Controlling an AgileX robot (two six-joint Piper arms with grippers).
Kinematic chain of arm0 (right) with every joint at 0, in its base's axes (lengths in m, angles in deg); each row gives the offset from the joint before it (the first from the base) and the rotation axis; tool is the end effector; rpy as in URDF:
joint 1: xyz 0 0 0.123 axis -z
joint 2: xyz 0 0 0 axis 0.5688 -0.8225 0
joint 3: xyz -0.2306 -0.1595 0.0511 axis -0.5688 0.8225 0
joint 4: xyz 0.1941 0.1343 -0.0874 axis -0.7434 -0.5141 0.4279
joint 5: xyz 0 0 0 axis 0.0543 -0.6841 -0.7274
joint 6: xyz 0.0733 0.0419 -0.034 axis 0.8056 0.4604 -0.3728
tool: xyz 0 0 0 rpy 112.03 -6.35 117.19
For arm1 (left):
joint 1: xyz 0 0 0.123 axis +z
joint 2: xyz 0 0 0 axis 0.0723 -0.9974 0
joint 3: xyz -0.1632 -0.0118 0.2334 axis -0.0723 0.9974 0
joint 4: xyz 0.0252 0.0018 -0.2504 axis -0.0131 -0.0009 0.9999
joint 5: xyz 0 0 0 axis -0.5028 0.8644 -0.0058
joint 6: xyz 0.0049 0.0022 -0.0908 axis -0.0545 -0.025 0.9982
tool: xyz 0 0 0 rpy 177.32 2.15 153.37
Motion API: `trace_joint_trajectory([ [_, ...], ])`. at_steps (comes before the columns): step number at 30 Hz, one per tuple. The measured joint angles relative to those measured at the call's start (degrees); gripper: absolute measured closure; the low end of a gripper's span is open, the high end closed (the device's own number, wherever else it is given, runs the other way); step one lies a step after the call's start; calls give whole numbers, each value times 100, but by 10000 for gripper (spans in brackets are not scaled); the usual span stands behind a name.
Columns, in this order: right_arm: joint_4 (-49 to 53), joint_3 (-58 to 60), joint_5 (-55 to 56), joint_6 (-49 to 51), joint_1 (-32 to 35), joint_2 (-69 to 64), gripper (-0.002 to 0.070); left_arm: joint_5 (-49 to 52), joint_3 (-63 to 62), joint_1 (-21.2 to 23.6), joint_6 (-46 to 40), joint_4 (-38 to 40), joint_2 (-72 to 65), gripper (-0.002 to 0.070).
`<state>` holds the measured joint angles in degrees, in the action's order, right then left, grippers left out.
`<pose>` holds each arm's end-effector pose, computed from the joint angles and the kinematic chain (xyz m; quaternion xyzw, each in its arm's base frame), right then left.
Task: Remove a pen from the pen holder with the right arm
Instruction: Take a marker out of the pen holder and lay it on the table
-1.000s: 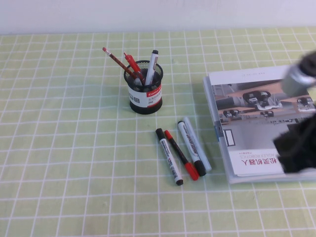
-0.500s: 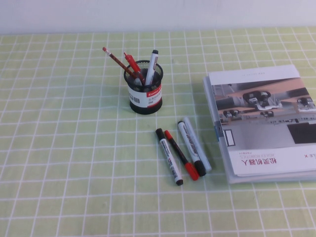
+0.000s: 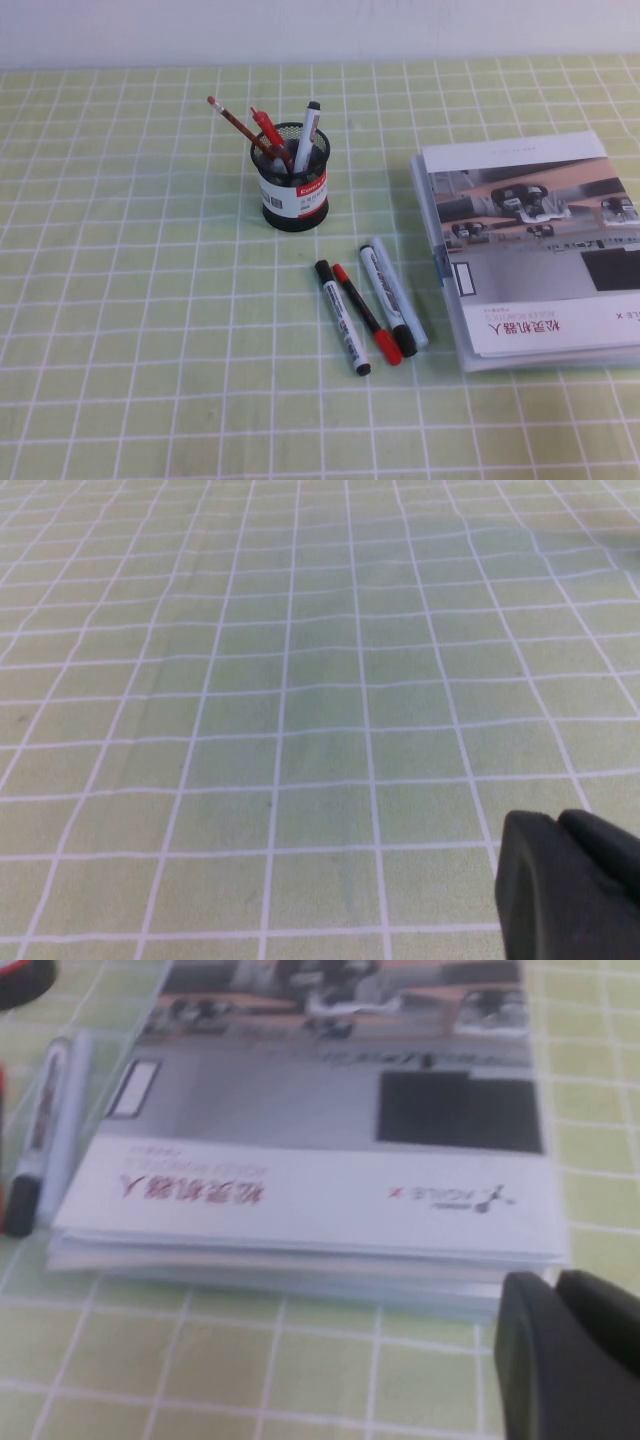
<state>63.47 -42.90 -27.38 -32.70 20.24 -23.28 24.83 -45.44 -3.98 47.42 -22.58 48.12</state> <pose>0.0936 0.0181 0.2362 -0.0659 0.8504 0.0537 0.5192 0.0519 -0.0020 0.1700 0.0488 0.8062 0.0233 0.5892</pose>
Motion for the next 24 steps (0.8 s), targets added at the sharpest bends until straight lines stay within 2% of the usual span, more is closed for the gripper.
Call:
trace_joint_trajectory([
  [5, 0, 958, 1153, -12, 943, 879, 689, 0, 0, 0, 0, 0, 0, 681],
  [8, -10, 1357, 1455, -12, 1166, 1363, 689, 0, 0, 0, 0, 0, 0, 681],
  [17, -21, 1552, 1198, -12, 1215, 2517, 688, 0, 0, 0, 0, 0, 0, 681],
  [24, -21, 1552, 954, -12, 1215, 2624, 689, 0, 0, 0, 0, 0, 0, 681],
])
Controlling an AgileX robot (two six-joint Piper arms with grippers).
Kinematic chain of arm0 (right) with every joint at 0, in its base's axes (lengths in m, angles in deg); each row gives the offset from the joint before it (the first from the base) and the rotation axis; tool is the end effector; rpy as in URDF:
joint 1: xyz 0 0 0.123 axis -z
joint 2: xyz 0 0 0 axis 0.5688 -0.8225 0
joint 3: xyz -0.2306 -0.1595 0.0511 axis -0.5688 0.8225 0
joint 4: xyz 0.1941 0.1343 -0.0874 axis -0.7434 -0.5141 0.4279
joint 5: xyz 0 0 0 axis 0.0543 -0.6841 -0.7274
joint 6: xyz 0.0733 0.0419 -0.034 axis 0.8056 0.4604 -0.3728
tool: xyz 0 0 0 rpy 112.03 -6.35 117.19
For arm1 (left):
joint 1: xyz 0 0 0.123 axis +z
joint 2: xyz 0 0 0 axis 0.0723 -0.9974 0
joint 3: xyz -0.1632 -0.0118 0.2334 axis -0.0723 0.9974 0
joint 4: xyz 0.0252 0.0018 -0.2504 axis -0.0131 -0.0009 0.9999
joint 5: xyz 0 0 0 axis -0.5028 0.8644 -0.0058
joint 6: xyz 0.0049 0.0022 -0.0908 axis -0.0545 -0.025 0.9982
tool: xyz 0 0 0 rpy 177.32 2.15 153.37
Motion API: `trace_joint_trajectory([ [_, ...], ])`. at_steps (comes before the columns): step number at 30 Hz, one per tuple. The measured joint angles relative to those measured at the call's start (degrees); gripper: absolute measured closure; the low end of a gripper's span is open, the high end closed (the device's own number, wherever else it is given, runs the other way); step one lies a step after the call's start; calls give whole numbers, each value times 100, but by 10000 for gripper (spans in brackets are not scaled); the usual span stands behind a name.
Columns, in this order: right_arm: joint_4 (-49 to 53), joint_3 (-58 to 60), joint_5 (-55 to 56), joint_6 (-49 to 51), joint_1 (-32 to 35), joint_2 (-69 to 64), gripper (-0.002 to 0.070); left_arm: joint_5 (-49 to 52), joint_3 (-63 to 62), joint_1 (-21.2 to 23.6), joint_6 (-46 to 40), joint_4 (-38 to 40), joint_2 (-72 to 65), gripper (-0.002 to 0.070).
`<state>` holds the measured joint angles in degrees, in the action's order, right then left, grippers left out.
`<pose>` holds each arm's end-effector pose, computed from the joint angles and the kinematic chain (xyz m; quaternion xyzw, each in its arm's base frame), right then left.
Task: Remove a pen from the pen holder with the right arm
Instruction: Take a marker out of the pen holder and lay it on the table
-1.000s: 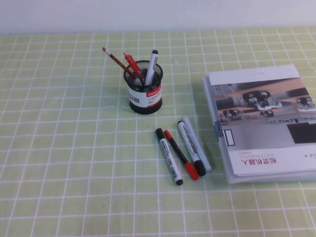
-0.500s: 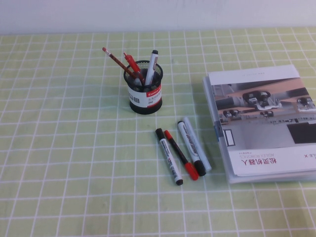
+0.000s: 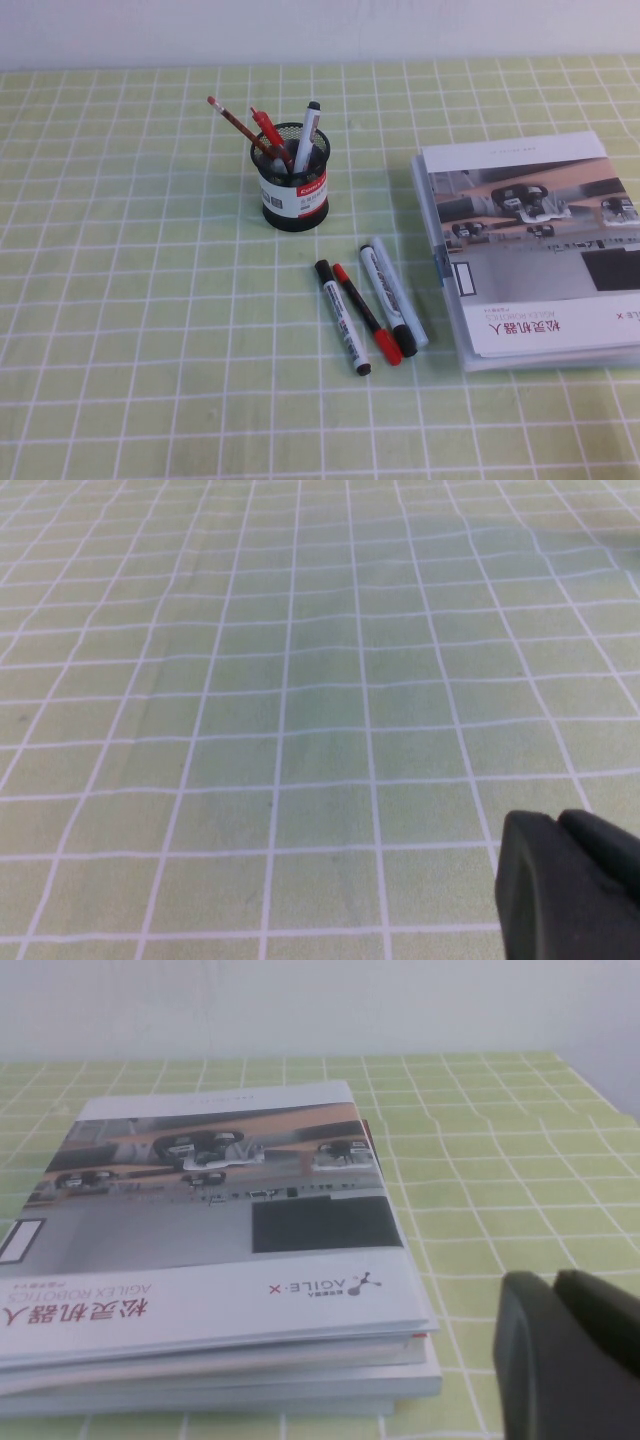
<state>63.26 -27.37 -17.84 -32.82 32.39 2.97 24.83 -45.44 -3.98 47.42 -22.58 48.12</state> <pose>0.0556 -0.0010 0.1922 0.0161 0.7488 0.0170 0.6624 0.0519 -0.0020 0.1700 0.0488 0.8062 0.0233 0.5892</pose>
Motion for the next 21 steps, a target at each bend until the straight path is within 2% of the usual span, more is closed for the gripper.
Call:
trace_joint_trajectory([
  [8, -43, 12, -15, 0, 0, 0, 689, 0, 0, 0, 0, 0, 0, 681],
  [15, -1375, 60, -331, -1162, 0, 0, 689, 0, 0, 0, 0, 0, 0, 681],
  [21, -1833, 108, -514, -1341, 0, 0, 689, 0, 0, 0, 0, 0, 0, 681],
])
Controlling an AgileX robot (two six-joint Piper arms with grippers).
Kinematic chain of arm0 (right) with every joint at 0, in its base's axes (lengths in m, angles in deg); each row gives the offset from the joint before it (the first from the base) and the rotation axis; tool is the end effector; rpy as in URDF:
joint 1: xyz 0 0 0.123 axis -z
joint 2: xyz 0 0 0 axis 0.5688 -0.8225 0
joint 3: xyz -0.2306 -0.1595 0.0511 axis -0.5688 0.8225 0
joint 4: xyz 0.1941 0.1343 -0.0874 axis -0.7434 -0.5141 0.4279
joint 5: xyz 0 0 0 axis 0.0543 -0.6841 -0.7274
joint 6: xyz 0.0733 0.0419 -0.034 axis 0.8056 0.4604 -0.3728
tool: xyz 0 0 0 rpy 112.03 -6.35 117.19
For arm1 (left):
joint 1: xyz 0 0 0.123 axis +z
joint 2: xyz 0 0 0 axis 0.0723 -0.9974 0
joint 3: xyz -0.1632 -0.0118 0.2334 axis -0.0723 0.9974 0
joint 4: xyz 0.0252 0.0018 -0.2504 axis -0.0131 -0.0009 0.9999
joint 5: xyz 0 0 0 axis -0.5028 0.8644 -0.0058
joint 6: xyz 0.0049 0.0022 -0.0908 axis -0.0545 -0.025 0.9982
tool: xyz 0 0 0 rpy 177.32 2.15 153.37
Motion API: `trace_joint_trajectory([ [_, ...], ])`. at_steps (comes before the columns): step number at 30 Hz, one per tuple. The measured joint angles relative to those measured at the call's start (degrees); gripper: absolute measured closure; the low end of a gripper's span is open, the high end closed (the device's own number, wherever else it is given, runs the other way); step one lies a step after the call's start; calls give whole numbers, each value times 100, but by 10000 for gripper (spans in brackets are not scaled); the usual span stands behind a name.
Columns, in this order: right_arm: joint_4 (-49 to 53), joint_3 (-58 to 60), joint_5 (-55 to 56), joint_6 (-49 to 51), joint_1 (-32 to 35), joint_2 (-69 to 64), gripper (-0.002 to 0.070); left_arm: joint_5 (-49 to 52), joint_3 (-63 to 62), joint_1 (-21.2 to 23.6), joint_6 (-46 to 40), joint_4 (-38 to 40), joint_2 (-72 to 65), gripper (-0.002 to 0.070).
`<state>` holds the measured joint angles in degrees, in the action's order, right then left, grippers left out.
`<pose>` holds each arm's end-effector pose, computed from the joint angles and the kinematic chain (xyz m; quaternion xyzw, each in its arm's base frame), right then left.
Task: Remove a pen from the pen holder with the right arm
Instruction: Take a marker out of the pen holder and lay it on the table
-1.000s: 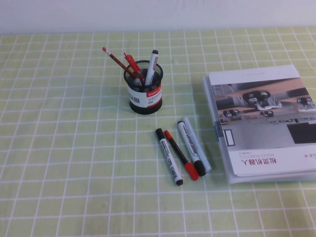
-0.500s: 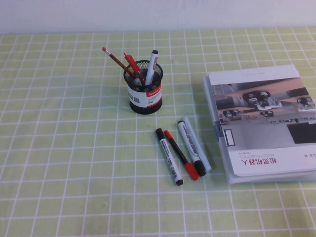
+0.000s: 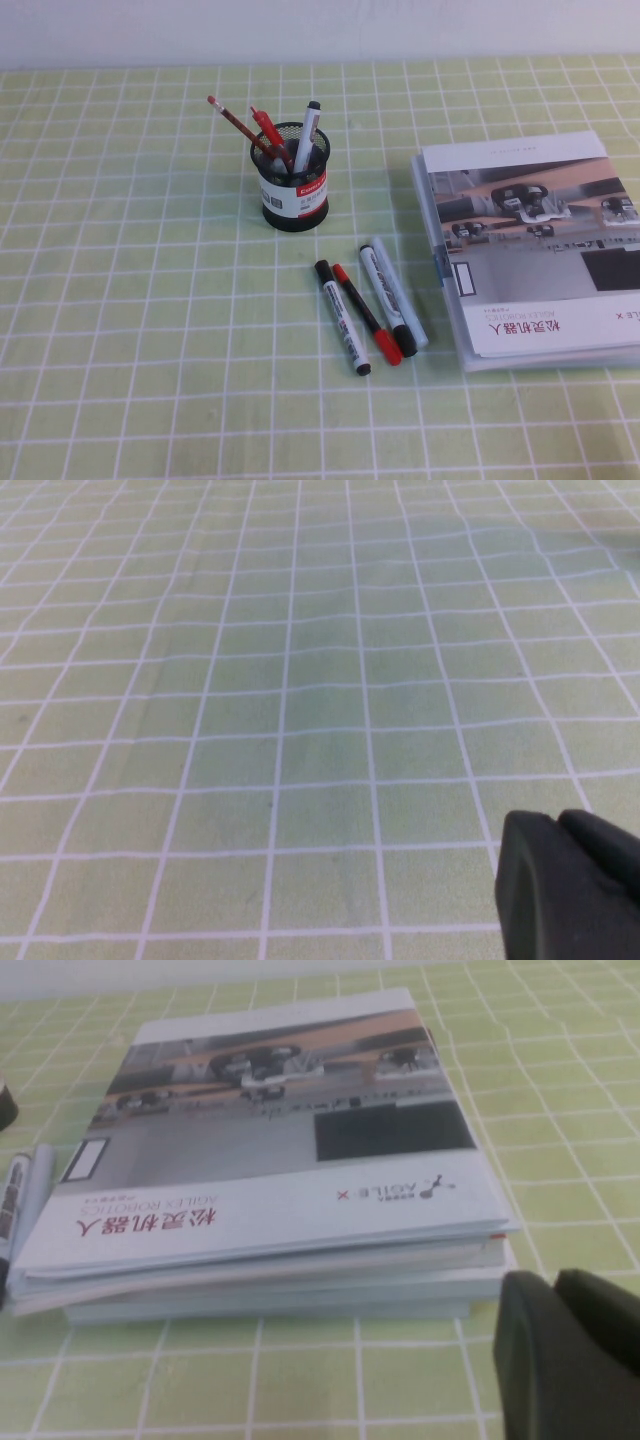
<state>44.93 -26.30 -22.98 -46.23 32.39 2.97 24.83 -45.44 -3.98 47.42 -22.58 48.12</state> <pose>0.0543 0.0062 0.1779 0.0202 0.7833 0.0692 0.6174 0.0519 -0.0020 0.1700 0.0488 0.8062 0.0233 0.5892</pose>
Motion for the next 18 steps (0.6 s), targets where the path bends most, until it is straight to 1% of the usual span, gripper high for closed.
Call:
trace_joint_trajectory([
  [6, -50, 3, -379, 0, 0, 0, 689, 0, 0, 0, 0, 0, 0, 681],
  [18, -59, 3, -400, 0, 0, 0, 689, 0, 0, 0, 0, 0, 0, 681],
])
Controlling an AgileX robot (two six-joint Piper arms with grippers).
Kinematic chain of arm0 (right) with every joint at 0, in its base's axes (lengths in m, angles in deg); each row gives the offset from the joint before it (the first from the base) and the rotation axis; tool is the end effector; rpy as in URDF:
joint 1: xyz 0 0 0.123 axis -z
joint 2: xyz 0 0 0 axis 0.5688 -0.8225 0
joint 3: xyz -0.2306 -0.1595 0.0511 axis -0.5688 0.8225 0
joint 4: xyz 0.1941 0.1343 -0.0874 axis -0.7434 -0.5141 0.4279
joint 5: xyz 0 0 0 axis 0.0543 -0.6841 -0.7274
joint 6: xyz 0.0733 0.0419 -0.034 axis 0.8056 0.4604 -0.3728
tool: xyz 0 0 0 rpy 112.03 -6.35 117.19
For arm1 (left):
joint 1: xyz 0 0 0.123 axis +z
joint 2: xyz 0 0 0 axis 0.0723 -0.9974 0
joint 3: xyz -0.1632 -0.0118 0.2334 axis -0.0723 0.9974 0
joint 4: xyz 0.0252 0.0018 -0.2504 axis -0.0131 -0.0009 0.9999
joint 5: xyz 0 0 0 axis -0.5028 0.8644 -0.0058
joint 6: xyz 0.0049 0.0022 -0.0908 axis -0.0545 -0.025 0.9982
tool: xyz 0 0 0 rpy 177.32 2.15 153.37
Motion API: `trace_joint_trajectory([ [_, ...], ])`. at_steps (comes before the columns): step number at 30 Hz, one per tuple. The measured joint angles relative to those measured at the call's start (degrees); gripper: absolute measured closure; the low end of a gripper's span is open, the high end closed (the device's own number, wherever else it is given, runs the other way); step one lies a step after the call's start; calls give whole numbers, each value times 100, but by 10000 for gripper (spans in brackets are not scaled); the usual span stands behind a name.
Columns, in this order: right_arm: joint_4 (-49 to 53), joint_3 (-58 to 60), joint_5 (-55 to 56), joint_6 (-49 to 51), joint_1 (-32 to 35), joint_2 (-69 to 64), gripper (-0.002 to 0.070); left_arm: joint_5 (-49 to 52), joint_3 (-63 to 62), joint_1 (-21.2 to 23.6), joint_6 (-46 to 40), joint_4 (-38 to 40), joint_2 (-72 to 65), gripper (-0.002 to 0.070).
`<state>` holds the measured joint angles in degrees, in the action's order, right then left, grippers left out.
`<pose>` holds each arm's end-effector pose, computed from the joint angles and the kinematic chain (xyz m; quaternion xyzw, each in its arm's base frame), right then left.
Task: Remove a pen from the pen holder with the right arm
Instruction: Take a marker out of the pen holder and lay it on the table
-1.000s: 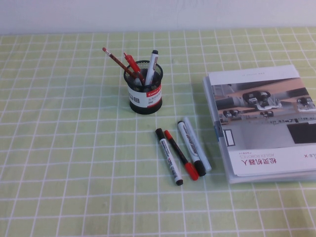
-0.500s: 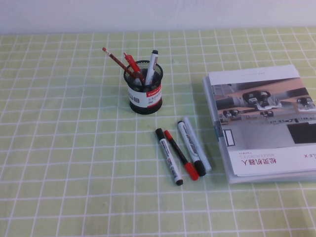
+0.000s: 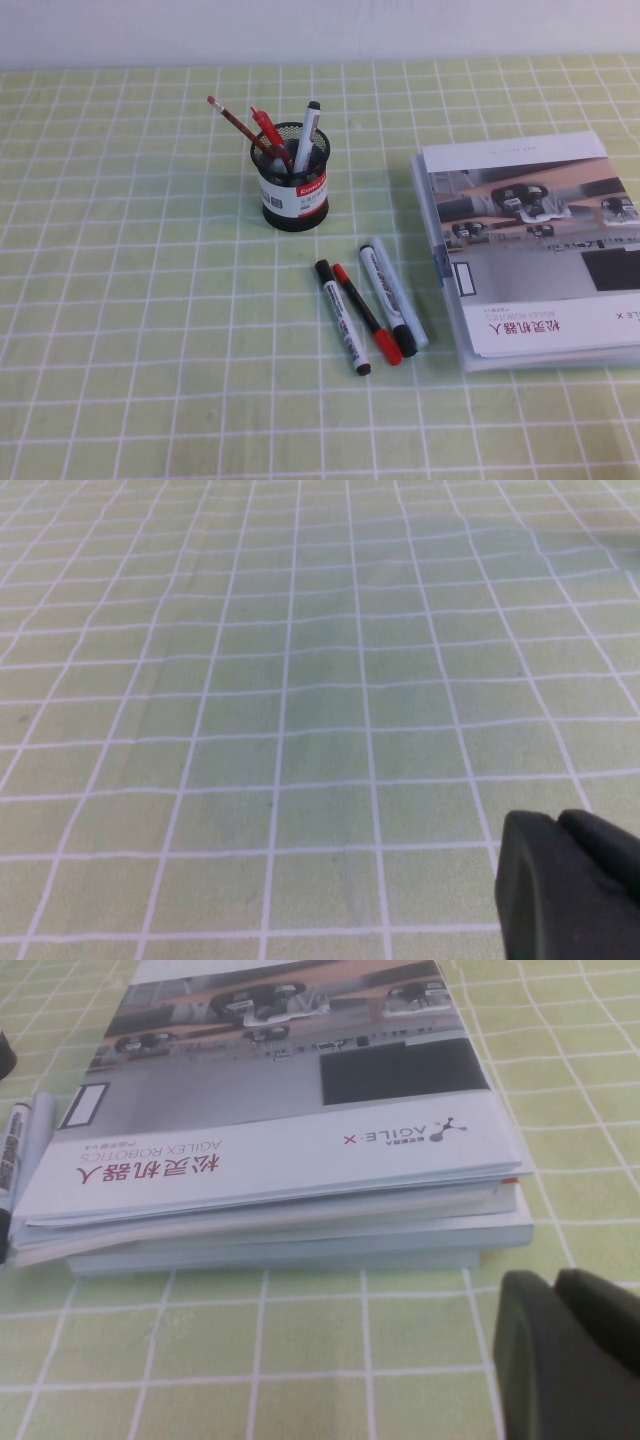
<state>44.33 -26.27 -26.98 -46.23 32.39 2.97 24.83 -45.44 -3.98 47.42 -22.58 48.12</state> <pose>0.0525 0.0074 0.1717 0.0202 0.8042 0.0747 0.5892 0.0519 -0.0020 0.1700 0.0488 0.8062 0.0233 0.5892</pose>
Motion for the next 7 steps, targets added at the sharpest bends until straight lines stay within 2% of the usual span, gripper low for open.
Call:
trace_joint_trajectory([
  [7, -38, 0, 0, 0, 0, 0, 689, 0, 0, 0, 0, 0, 0, 681],
])
